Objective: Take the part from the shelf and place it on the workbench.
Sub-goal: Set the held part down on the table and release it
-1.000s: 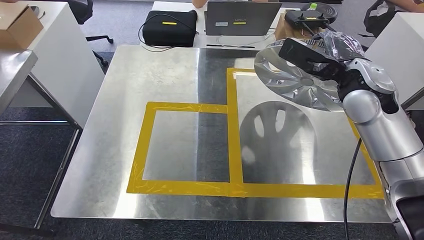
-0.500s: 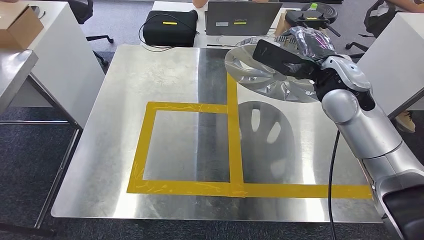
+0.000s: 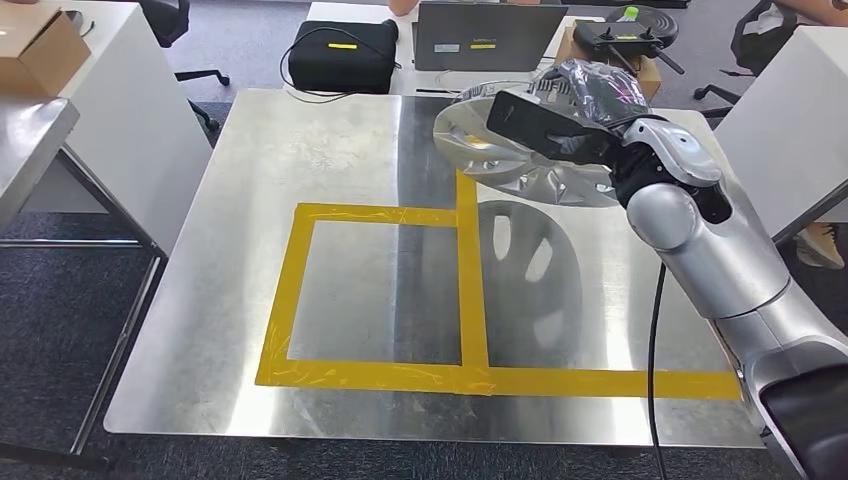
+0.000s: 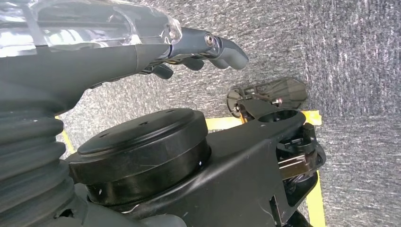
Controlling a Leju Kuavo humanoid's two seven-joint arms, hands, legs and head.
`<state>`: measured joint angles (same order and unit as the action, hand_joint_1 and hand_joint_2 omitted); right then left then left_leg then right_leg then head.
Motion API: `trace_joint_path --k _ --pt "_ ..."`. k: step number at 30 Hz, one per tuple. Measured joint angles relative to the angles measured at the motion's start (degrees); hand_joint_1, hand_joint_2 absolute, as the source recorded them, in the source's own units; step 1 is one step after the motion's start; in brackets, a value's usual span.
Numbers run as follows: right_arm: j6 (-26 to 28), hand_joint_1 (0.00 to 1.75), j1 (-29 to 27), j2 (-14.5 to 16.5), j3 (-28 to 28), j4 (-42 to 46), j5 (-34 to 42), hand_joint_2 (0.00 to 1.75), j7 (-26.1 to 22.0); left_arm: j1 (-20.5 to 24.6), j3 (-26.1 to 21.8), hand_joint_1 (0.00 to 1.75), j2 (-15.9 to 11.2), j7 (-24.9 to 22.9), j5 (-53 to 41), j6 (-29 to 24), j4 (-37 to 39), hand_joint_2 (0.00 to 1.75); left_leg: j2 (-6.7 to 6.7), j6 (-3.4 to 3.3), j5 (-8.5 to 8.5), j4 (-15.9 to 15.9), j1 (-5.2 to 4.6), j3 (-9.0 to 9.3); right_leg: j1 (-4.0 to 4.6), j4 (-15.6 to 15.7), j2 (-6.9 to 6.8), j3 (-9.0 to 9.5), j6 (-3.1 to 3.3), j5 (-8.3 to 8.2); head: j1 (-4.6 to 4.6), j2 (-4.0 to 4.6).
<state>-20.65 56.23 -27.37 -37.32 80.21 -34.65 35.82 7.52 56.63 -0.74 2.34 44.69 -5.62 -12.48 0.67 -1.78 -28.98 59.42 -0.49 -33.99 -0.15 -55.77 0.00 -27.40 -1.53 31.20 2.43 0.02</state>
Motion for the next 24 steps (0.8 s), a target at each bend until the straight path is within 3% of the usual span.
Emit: trace_joint_path --k 24 --pt "-0.4 1.75 0.1 -0.3 -0.5 0.0 -1.8 1.75 1.3 0.0 0.0 0.0 -0.1 -0.2 0.0 0.0 0.0 1.75 -0.3 -0.01 0.06 0.0 0.0 -0.02 -0.01 0.0 -0.23 0.04 0.0 0.0 0.02 0.0"
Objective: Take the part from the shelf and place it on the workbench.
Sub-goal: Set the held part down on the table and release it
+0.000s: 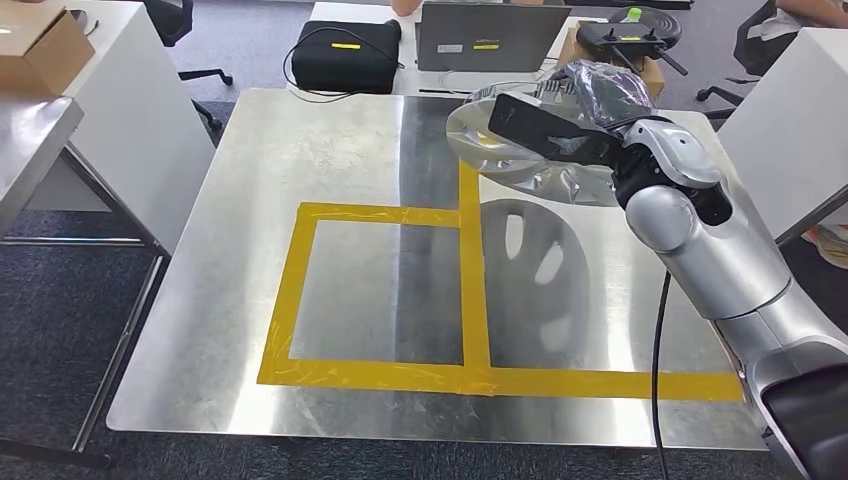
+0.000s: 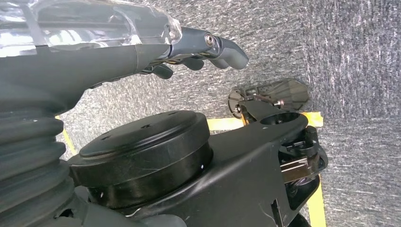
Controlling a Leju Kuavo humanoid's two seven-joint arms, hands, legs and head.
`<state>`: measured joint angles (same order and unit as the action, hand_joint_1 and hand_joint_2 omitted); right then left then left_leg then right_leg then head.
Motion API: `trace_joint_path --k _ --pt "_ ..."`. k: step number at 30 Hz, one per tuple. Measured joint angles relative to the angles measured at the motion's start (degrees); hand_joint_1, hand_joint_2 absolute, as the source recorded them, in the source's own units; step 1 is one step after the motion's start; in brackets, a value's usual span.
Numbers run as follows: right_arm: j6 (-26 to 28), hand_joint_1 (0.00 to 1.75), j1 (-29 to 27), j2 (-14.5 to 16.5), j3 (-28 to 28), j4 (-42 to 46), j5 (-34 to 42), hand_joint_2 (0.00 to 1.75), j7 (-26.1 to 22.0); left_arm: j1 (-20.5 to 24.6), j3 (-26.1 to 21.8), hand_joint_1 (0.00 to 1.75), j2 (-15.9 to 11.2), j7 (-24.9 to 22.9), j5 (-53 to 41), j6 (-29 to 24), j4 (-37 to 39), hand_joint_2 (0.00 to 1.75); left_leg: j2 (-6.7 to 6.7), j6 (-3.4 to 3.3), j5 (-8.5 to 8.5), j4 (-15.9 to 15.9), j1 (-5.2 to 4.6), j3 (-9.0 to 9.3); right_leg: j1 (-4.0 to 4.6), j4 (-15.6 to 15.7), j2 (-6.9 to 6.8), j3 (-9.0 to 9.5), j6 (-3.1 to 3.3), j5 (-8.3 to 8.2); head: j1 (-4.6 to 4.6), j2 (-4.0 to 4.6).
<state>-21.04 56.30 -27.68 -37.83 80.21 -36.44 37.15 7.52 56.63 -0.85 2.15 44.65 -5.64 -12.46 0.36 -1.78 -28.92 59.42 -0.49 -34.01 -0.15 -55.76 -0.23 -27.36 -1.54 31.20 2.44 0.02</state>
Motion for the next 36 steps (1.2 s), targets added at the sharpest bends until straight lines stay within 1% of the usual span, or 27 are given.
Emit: trace_joint_path --k 4,7,14,20,25,29,30,34,36 --pt "-0.1 1.75 -0.2 -1.2 0.5 -0.3 -4.0 1.75 2.5 0.0 0.0 0.0 0.0 -0.3 -0.3 0.0 0.0 1.75 -0.23 0.0 0.01 0.0 0.0 0.0 -0.01 0.0 -0.13 0.02 0.0 0.0 0.0 0.0" --pt "-0.4 1.75 -0.6 -2.0 1.3 -0.4 -6.3 1.75 2.8 0.0 0.0 0.0 0.0 -0.5 -0.6 0.0 0.0 1.75 -0.36 -0.01 0.02 0.0 0.0 -0.01 -0.02 0.0 -0.21 0.04 0.0 0.0 0.01 0.0" --pt "-3.3 1.75 -2.8 -3.1 5.1 -0.5 -11.8 1.75 2.9 0.0 0.0 0.0 0.0 -0.9 -1.1 0.0 0.0 1.75 -0.53 -0.01 0.02 0.0 0.0 -0.01 -0.02 0.1 -0.34 0.07 0.0 0.0 0.01 0.0" --pt "-4.2 1.75 -4.3 -3.5 8.7 -0.7 -13.2 1.75 2.9 0.0 0.0 0.0 0.0 -1.1 -1.4 0.0 0.0 1.75 -0.53 0.0 0.04 0.0 0.0 -0.01 -0.02 0.1 -0.38 0.07 -0.01 0.01 -0.01 0.0" --pt "-4.2 1.75 -5.2 -3.6 10.6 -0.9 -13.2 1.75 2.9 0.0 0.0 0.0 0.0 -1.1 -1.5 0.0 0.0 1.75 -0.47 0.01 0.04 0.0 0.0 -0.01 -0.01 0.1 -0.37 0.07 -0.01 0.01 0.01 0.0" --pt "-4.2 0.0 -5.5 -3.6 11.5 -1.0 -13.2 1.75 2.9 0.0 0.0 0.0 0.0 -1.1 -1.7 0.0 0.0 1.75 -0.42 0.02 0.06 0.0 0.0 -0.01 -0.01 0.1 -0.37 0.07 -0.01 0.01 -0.02 0.0" --pt "-4.2 0.0 -5.5 -3.6 11.7 -1.0 -13.3 1.75 2.9 0.0 0.0 0.0 0.0 -1.1 -1.9 -0.1 0.0 1.75 -0.4 0.02 0.06 0.0 0.0 -0.01 -0.01 0.1 -0.37 0.07 -0.01 0.01 -0.02 0.0" --pt "-4.1 0.0 -5.4 -3.6 12.2 -0.9 -13.2 1.75 2.9 0.0 0.0 0.0 0.0 -1.0 -2.2 -0.5 0.0 0.0 -0.29 0.02 0.06 0.0 0.0 0.0 -0.01 0.1 -0.34 0.08 -0.01 0.01 -0.02 0.0" --pt "-4.0 0.0 -5.4 -3.5 12.2 -0.9 -13.2 1.75 2.9 0.0 0.0 0.0 0.0 -1.0 -2.0 -0.5 0.0 0.0 -0.24 0.01 0.07 0.0 0.0 0.0 -0.01 0.1 -0.34 0.09 -0.01 0.0 -0.02 0.0"
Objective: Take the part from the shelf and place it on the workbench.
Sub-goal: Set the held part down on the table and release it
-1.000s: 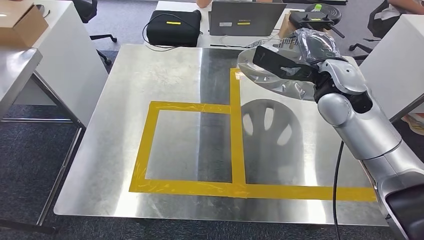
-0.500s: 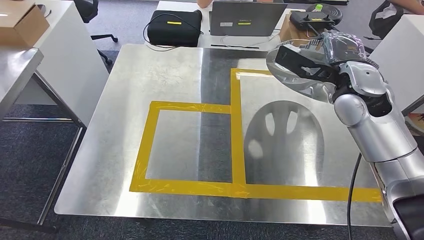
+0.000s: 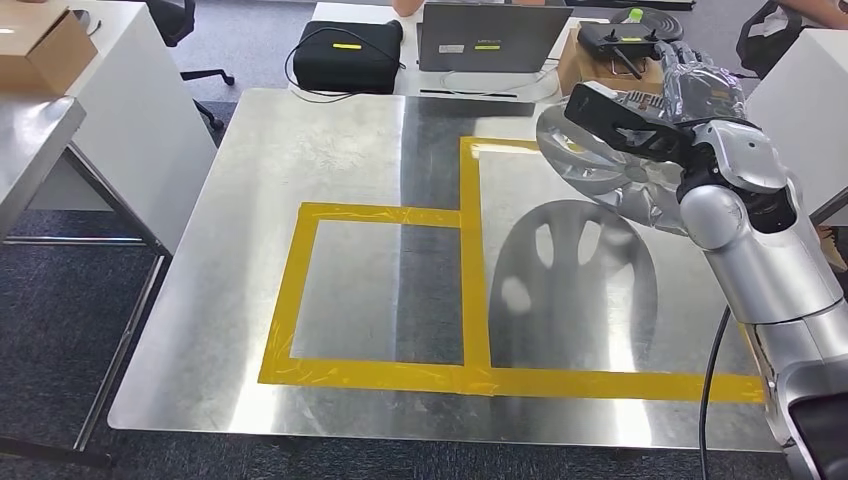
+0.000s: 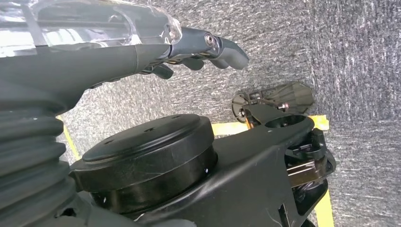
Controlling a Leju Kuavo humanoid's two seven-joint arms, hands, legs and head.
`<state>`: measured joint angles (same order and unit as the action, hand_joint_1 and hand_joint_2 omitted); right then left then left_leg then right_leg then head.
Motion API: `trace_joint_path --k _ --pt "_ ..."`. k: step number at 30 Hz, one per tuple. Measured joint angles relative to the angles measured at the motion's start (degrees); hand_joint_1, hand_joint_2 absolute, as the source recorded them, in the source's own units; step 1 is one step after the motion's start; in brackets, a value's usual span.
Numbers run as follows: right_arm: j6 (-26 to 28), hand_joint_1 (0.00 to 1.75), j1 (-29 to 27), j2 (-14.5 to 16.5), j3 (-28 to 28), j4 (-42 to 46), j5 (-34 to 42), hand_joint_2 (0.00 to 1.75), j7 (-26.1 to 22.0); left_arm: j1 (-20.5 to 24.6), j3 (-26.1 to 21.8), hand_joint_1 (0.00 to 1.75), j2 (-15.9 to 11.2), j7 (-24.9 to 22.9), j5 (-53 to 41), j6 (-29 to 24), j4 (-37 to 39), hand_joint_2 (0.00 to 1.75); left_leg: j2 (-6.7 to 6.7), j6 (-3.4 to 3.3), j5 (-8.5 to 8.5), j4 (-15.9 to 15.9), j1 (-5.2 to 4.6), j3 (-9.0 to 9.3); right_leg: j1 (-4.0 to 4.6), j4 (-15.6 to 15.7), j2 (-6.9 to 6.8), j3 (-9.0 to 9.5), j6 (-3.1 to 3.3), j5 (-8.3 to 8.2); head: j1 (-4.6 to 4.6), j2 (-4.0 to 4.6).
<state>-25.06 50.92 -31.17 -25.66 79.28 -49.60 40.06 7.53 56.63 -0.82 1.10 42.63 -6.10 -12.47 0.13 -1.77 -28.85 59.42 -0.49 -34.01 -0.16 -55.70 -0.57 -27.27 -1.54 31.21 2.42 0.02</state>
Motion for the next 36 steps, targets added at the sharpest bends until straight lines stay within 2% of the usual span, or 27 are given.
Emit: trace_joint_path --k 19,23,26,32,36 --pt "0.5 0.0 0.2 0.1 0.0 0.0 0.5 1.75 -0.3 0.0 0.0 0.0 0.1 -0.4 0.3 0.5 0.0 0.0 0.42 -0.04 0.03 0.0 -0.02 0.03 -0.01 0.0 0.17 -0.01 -0.04 -0.05 0.01 0.0" --pt "1.6 0.0 0.2 0.1 0.4 0.0 2.5 1.75 -0.9 0.0 0.0 0.0 0.1 -0.4 0.4 0.5 0.0 0.0 0.42 -0.05 0.03 0.0 -0.02 0.03 0.0 0.0 0.17 -0.01 -0.04 -0.05 0.01 0.0" --pt "4.6 0.0 0.2 0.2 1.5 0.0 8.2 1.75 -2.1 0.0 0.0 0.0 0.1 -0.4 0.8 0.4 0.0 0.0 0.41 -0.04 0.03 0.0 -0.02 0.03 0.0 0.0 0.17 -0.01 -0.04 -0.05 0.02 0.0" --pt "13.4 0.0 0.0 0.9 4.5 0.7 26.1 1.75 -4.6 0.0 0.0 0.0 0.0 -0.2 1.3 0.5 0.0 0.0 0.26 -0.04 0.03 0.0 -0.01 0.05 0.0 0.0 0.14 -0.01 -0.04 -0.05 0.01 0.0" --pt "23.7 0.0 -1.8 -0.2 7.3 1.9 47.1 1.75 -7.2 -0.1 0.0 0.0 -0.1 0.0 1.3 0.6 0.0 0.0 -0.19 -0.06 0.05 0.0 0.0 0.05 -0.01 0.0 -0.02 0.04 -0.04 -0.05 -0.02 0.0"
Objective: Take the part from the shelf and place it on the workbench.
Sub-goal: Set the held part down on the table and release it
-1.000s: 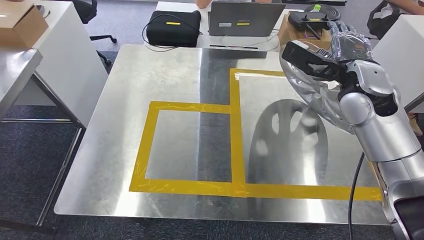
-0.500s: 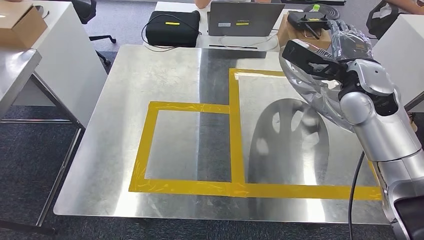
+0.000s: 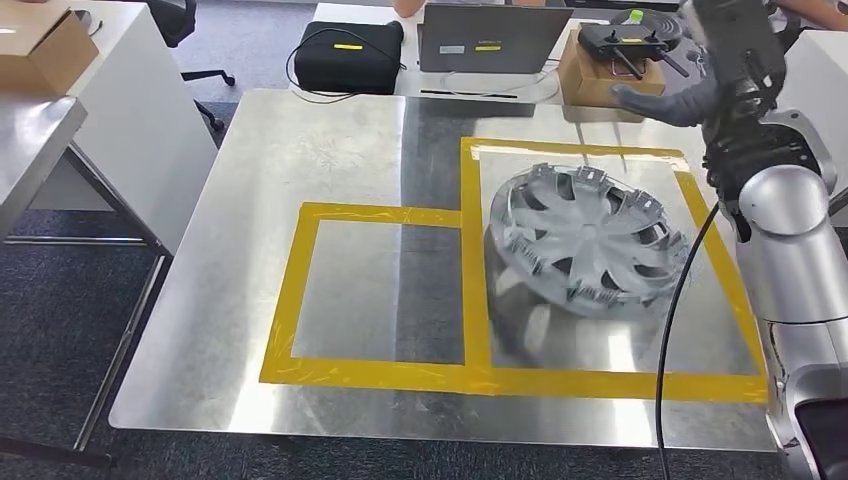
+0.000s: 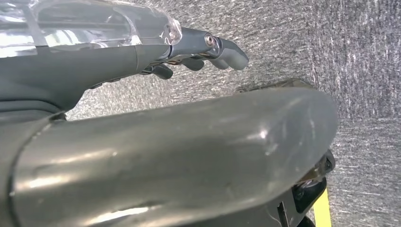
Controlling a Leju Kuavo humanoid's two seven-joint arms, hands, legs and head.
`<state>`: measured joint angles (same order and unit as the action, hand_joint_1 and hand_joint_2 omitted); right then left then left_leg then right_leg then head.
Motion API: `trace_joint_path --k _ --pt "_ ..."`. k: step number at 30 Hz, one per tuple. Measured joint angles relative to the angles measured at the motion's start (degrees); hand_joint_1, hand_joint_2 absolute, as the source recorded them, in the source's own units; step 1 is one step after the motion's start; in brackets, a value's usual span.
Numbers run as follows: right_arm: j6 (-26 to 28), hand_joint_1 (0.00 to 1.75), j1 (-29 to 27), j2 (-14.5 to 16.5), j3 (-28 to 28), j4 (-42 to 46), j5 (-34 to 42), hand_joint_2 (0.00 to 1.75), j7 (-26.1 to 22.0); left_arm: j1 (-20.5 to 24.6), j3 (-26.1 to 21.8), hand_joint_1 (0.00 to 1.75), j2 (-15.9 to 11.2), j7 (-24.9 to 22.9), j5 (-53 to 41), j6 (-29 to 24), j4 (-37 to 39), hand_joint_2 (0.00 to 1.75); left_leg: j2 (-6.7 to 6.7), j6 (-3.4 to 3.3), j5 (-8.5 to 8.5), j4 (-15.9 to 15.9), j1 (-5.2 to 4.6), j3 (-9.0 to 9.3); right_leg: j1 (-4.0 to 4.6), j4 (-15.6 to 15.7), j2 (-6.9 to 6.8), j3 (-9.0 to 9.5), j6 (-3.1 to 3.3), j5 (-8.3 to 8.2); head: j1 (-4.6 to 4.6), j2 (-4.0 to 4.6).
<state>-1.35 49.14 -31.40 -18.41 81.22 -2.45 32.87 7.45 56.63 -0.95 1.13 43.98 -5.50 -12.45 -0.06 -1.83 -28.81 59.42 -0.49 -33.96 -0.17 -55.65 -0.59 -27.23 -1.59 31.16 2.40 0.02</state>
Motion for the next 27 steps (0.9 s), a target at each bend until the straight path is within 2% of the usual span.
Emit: trace_joint_path --k 2,5,17,21,27 --pt "4.8 0.0 -1.2 -1.3 1.5 0.8 8.8 1.75 -1.4 -0.1 0.0 0.0 -0.1 0.0 0.0 0.0 0.0 0.0 -0.2 -0.01 0.01 0.0 0.0 -0.01 -0.01 0.0 -0.11 0.05 0.0 0.0 0.02 0.0" --pt "7.9 0.0 -2.9 -3.1 3.3 1.9 13.9 1.75 -2.3 -0.1 0.0 0.0 -0.3 0.0 -0.2 0.1 0.0 0.0 -0.29 -0.02 0.02 0.0 -0.01 -0.02 -0.01 0.1 -0.11 0.09 0.0 0.0 0.08 0.0" --pt "8.9 0.0 -5.0 -6.2 6.1 4.4 15.6 1.75 -2.6 -0.2 0.0 0.0 -0.5 0.0 -0.2 0.1 0.1 0.0 -0.1 -0.05 0.04 0.0 -0.01 0.0 -0.01 0.1 -0.11 0.11 -0.01 0.0 0.03 0.0" --pt "11.3 0.0 -5.7 -7.2 6.8 5.1 18.2 1.75 -2.9 -0.2 0.0 0.0 -0.6 0.1 -0.3 0.1 0.1 0.0 -0.1 -0.05 0.04 0.0 -0.01 0.0 -0.01 0.1 -0.12 0.11 -0.01 0.0 0.03 0.0" --pt "15.4 0.0 -7.7 -10.5 9.0 7.0 21.5 1.75 -3.1 -0.2 0.0 0.0 -0.7 0.1 -0.4 0.1 0.2 0.0 -0.14 -0.06 0.04 0.0 -0.03 -0.01 -0.02 0.1 -0.12 0.11 -0.01 0.0 0.05 0.0"
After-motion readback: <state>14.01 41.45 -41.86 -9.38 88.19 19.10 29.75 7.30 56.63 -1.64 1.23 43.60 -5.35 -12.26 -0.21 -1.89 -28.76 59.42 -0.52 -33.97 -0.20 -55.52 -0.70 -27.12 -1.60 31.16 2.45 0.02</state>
